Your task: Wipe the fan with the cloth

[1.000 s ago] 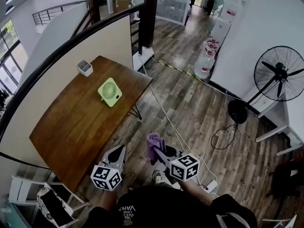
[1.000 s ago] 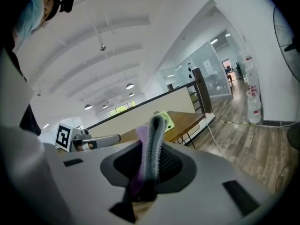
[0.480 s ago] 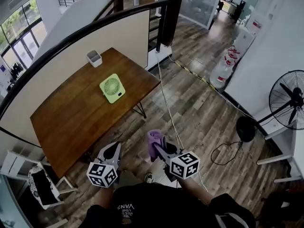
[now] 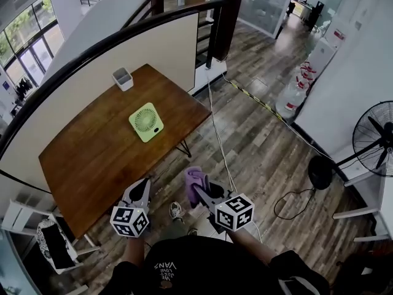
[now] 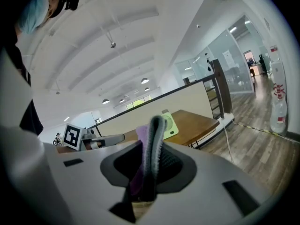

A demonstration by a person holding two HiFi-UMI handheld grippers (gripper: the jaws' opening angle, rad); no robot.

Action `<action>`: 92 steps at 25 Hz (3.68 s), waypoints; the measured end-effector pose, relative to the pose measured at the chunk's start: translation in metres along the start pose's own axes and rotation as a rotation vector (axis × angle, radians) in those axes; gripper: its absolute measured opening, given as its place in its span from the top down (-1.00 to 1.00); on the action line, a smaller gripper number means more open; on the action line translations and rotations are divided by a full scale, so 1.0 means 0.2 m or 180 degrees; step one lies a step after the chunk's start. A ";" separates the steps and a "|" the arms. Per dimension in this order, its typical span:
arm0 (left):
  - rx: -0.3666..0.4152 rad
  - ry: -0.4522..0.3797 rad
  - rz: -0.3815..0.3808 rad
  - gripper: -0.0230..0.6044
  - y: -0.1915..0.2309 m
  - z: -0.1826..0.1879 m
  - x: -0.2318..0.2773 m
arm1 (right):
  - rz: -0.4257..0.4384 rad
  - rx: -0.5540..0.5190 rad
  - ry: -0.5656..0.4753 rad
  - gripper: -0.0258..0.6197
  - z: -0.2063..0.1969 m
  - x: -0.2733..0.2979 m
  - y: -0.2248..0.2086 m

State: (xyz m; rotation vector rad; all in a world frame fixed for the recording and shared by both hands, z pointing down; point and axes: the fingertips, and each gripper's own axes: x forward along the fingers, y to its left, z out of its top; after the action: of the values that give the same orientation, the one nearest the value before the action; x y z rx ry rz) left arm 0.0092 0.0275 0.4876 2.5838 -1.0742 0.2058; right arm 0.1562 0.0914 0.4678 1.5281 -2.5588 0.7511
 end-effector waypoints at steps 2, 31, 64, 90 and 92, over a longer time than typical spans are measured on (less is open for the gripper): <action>-0.0019 0.0020 -0.0007 0.89 0.05 0.01 0.06 | -0.0005 -0.0010 0.0020 0.66 0.03 0.04 -0.02; -0.0281 0.0386 -0.0260 0.87 0.75 -0.01 0.65 | 0.0059 -0.0398 0.0469 0.66 0.26 1.06 -0.26; -0.0252 0.0578 0.0257 0.46 1.04 -0.13 1.00 | 0.1170 -0.1525 0.0965 0.66 0.26 1.72 -0.14; -0.0292 0.0587 0.0201 0.67 1.03 -0.13 1.01 | 0.0476 -0.1156 0.0990 0.66 0.37 1.66 -0.67; -0.0292 0.0584 0.0197 0.67 1.03 -0.13 1.01 | 0.0362 -0.1109 0.0996 0.66 0.37 1.65 -0.74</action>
State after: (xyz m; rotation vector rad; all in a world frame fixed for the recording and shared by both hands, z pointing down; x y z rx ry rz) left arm 0.0052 -0.2326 0.6161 2.3996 -1.0712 0.3912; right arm 0.1280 -0.2668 0.5562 1.0762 -2.3963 0.4739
